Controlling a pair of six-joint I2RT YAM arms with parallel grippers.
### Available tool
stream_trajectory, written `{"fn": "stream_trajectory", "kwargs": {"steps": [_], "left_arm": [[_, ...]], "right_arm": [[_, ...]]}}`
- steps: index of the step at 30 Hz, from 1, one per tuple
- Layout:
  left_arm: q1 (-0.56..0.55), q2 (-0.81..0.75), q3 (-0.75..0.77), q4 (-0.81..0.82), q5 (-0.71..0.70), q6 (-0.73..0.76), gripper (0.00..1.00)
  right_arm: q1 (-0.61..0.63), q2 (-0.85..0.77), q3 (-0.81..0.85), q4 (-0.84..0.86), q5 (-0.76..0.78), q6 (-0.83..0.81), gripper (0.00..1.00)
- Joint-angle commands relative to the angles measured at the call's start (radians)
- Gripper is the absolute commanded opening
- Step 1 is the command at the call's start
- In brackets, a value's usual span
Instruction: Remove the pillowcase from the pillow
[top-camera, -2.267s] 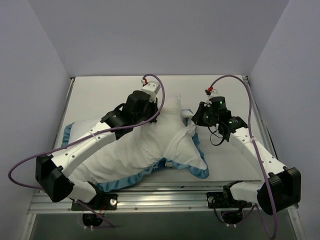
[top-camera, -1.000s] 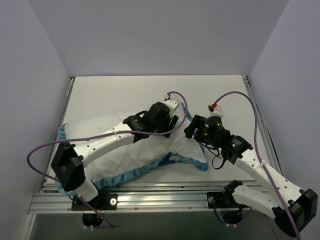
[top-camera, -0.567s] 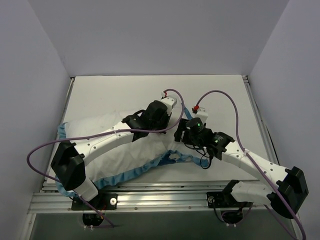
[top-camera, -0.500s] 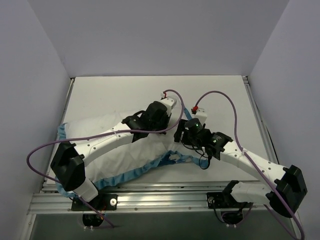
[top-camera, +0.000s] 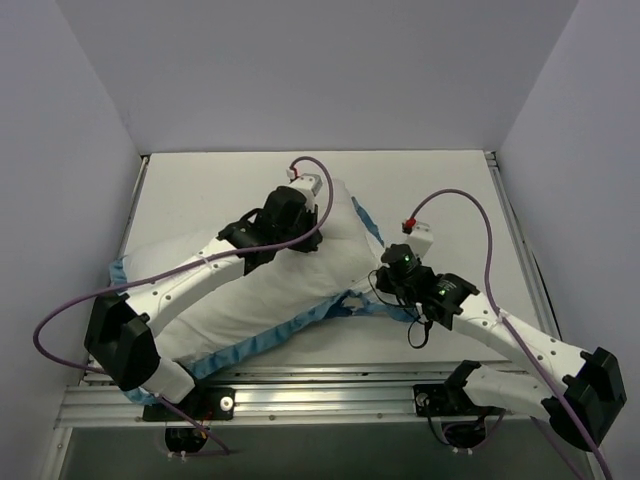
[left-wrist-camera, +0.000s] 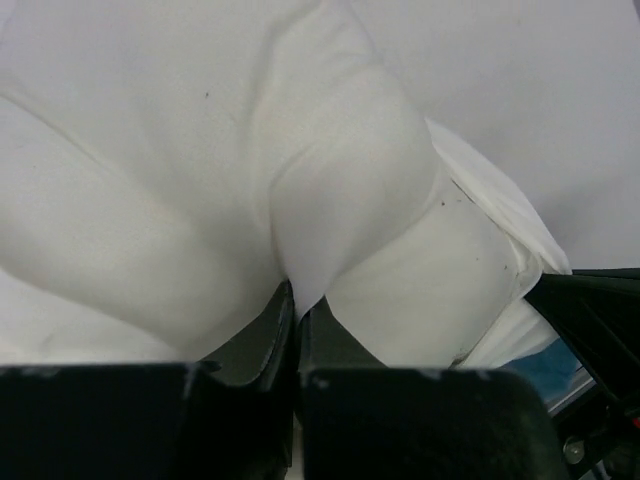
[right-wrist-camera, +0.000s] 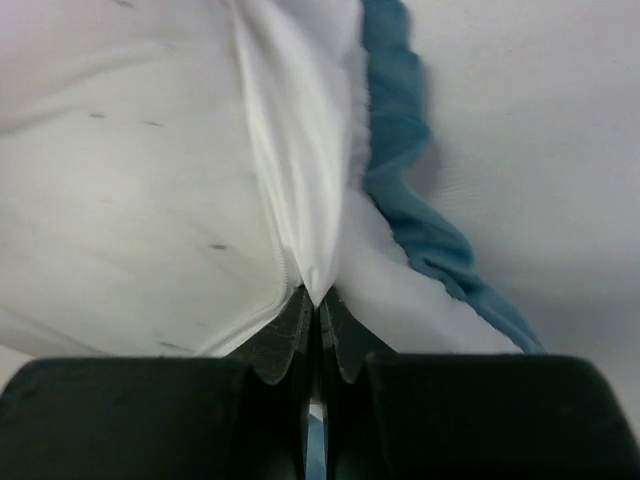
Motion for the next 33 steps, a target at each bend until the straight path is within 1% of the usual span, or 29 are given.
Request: {"fn": "stream_trajectory", "kwargs": {"steps": [1, 2, 3, 6, 10, 12, 13, 14, 15, 16, 17, 18, 20, 21, 22, 23, 24, 25, 26, 27, 28, 29, 30, 32, 33], "left_arm": [[0.084, -0.091, 0.021, -0.053, -0.001, -0.055, 0.02], [0.119, -0.106, 0.027, -0.056, 0.013, -0.075, 0.02], [0.138, -0.114, 0.027, -0.059, 0.024, -0.081, 0.02], [0.195, -0.147, 0.015, -0.064, 0.061, -0.092, 0.02], [0.25, -0.187, -0.007, -0.076, 0.081, -0.094, 0.02], [0.276, -0.209, -0.025, -0.067, 0.128, -0.107, 0.02], [0.279, -0.216, -0.031, -0.043, 0.143, -0.114, 0.02], [0.279, -0.224, -0.036, -0.026, 0.177, -0.12, 0.02], [0.276, -0.223, -0.042, -0.004, 0.203, -0.126, 0.02], [0.272, -0.221, -0.045, 0.048, 0.235, -0.152, 0.02], [0.264, -0.203, -0.047, 0.075, 0.296, -0.17, 0.02], [0.25, -0.191, -0.045, 0.103, 0.317, -0.183, 0.02], [0.181, -0.14, -0.01, 0.142, 0.325, -0.184, 0.02], [0.152, -0.122, 0.011, 0.142, 0.296, -0.175, 0.02], [0.105, -0.103, 0.033, 0.117, 0.273, -0.164, 0.05], [0.086, -0.077, 0.076, 0.106, 0.251, -0.151, 0.1], [0.077, -0.071, 0.091, 0.097, 0.216, -0.149, 0.17], [0.071, -0.069, 0.099, 0.093, 0.202, -0.147, 0.23], [0.066, -0.077, 0.11, 0.089, 0.185, -0.15, 0.37], [0.064, -0.084, 0.113, 0.076, 0.168, -0.152, 0.45], [0.064, -0.11, 0.114, 0.067, 0.127, -0.152, 0.55], [0.064, -0.126, 0.111, 0.054, 0.105, -0.152, 0.7], [0.066, -0.143, 0.108, 0.025, 0.09, -0.154, 0.77], [0.063, -0.204, 0.091, -0.007, 0.027, -0.158, 0.89], [0.063, -0.227, 0.063, -0.045, 0.007, -0.166, 0.92]], "right_arm": [[-0.088, -0.06, -0.072, -0.108, 0.072, -0.011, 0.0], [-0.106, -0.072, -0.082, -0.104, 0.058, -0.014, 0.0], [-0.141, -0.083, -0.093, -0.092, 0.026, -0.017, 0.0], [-0.189, -0.115, -0.118, -0.078, -0.017, -0.029, 0.0], [-0.21, -0.135, -0.135, -0.053, -0.065, -0.036, 0.0], [-0.214, -0.133, -0.156, -0.004, -0.1, -0.042, 0.0], [-0.215, -0.127, -0.167, 0.025, -0.172, -0.051, 0.0], [-0.215, -0.126, -0.194, 0.116, -0.226, -0.066, 0.0], [-0.214, -0.123, -0.208, 0.172, -0.29, -0.098, 0.0], [-0.211, -0.115, -0.22, 0.226, -0.432, -0.109, 0.01], [-0.206, -0.11, -0.228, 0.311, -0.483, -0.118, 0.04], [-0.201, -0.109, -0.224, 0.329, -0.511, -0.124, 0.11], [-0.194, -0.118, -0.183, 0.314, -0.518, -0.135, 0.22], [-0.194, -0.127, -0.159, 0.291, -0.508, -0.161, 0.33], [-0.194, -0.15, -0.133, 0.263, -0.492, -0.175, 0.38], [-0.194, -0.162, -0.106, 0.199, -0.451, -0.189, 0.42], [-0.197, -0.172, -0.048, 0.15, -0.423, -0.206, 0.55], [-0.197, -0.184, -0.017, 0.113, -0.401, -0.242, 0.62], [-0.198, -0.186, 0.014, 0.043, -0.38, -0.256, 0.66], [-0.2, -0.179, 0.073, 0.012, -0.36, -0.272, 0.73], [-0.2, -0.175, 0.1, -0.01, -0.364, -0.307, 0.77], [-0.2, -0.167, 0.123, -0.044, -0.372, -0.324, 0.79], [-0.201, -0.152, 0.143, -0.055, -0.399, -0.338, 0.83], [-0.201, -0.135, 0.18, -0.062, -0.435, -0.376, 0.85], [-0.201, -0.115, 0.186, -0.058, -0.453, -0.388, 0.86]]}}
